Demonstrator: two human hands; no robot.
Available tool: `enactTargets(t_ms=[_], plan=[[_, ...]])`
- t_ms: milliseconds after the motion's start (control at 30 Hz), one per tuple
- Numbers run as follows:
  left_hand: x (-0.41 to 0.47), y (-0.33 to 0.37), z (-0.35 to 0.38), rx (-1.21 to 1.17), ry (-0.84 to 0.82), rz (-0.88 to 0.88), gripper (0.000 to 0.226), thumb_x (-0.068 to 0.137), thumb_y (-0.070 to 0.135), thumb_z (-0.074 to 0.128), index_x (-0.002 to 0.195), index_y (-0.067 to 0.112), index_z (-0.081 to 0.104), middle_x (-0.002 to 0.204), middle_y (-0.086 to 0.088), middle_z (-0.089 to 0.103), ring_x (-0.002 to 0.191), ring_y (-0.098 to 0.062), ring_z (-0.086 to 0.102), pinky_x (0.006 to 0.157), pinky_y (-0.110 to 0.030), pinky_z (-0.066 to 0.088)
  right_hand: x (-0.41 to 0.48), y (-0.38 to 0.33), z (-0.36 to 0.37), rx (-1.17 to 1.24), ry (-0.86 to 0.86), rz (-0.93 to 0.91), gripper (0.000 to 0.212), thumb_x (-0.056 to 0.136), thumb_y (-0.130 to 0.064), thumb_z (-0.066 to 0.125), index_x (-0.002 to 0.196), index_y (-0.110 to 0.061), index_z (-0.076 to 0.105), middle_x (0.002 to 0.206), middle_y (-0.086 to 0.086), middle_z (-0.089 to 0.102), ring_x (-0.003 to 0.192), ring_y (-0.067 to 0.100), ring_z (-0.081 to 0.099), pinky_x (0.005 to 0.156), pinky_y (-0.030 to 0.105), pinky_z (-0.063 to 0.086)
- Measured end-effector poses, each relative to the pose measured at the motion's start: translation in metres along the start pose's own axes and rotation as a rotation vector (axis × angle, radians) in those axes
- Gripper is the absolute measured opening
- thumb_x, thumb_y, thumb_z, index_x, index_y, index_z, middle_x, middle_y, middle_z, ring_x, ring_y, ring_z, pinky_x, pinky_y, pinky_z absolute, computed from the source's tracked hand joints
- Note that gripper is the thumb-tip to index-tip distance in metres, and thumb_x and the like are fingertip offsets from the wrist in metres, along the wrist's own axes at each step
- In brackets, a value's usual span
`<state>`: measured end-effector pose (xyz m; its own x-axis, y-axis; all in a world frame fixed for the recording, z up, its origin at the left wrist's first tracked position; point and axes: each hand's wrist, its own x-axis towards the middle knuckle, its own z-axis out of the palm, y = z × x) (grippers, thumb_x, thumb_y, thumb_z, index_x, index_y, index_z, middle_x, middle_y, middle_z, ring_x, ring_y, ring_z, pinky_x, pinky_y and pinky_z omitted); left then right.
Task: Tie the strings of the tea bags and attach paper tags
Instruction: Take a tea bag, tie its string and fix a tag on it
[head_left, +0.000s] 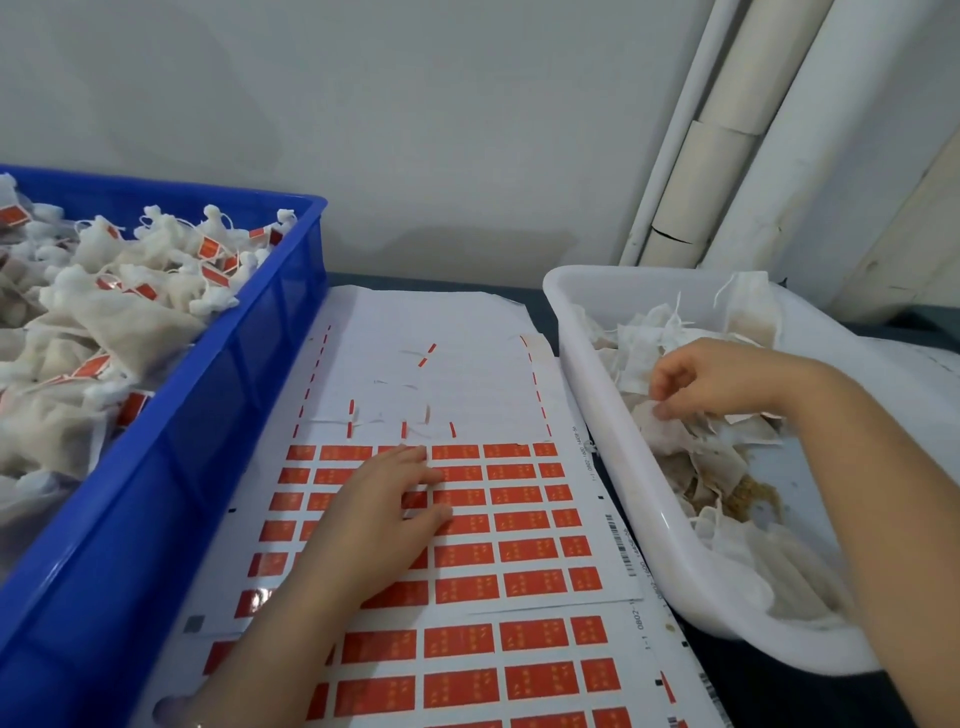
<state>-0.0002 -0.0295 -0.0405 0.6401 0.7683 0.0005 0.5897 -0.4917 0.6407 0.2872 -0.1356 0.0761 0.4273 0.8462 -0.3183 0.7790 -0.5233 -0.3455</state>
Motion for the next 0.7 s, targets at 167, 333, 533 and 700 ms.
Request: enactTargets(t_ms=[167,333,533,700], plan=[[0.0005,0.0002,-0.0003,0.000,0.001,0.001,0.038,0.088,0.039,0.058,0.126,0.035,0.053,0.146,0.016,0.036,0.135,-0.006,0.030,0.109,-0.033,0.029,-0.0034,0.0078,-0.0001,0.370,0.018,0.008,0.025,0.082,0.014,0.052,0.089,-0.006,0.064,0.062,0.009,0.064,0.050,0.013,0.058,0.047,0.021,0.047],[-0.0002,0.0015,-0.0017,-0.007,-0.001,-0.002,0.038,0.088,0.038,0.057,0.125,0.034,0.053,0.145,0.016,0.036,0.135,-0.007,0.030,0.109,-0.033,0.029,-0.0060,0.0044,0.0009,0.365,0.008,0.005,0.032,0.080,0.005,0.059,0.097,-0.018,0.073,0.073,0.000,0.060,0.052,0.002,0.059,0.050,0.012,0.046],[-0.0002,0.0019,-0.0022,-0.014,0.002,0.006,0.036,0.088,0.038,0.058,0.124,0.034,0.054,0.145,0.016,0.037,0.135,-0.007,0.031,0.108,-0.034,0.030,-0.0045,0.0000,0.0020,-0.020,0.061,0.031,0.023,0.067,-0.035,0.080,0.085,-0.031,0.067,0.094,-0.012,0.060,0.059,0.007,0.061,0.059,0.022,0.046],[-0.0005,0.0005,-0.0010,-0.027,0.003,0.005,0.035,0.088,0.039,0.058,0.123,0.034,0.055,0.144,0.016,0.038,0.134,-0.007,0.033,0.108,-0.033,0.031,-0.0115,0.0010,-0.0042,0.146,0.193,-0.022,0.018,0.078,-0.006,0.071,0.079,-0.024,0.071,0.064,-0.011,0.062,0.054,0.008,0.056,0.062,0.027,0.052]])
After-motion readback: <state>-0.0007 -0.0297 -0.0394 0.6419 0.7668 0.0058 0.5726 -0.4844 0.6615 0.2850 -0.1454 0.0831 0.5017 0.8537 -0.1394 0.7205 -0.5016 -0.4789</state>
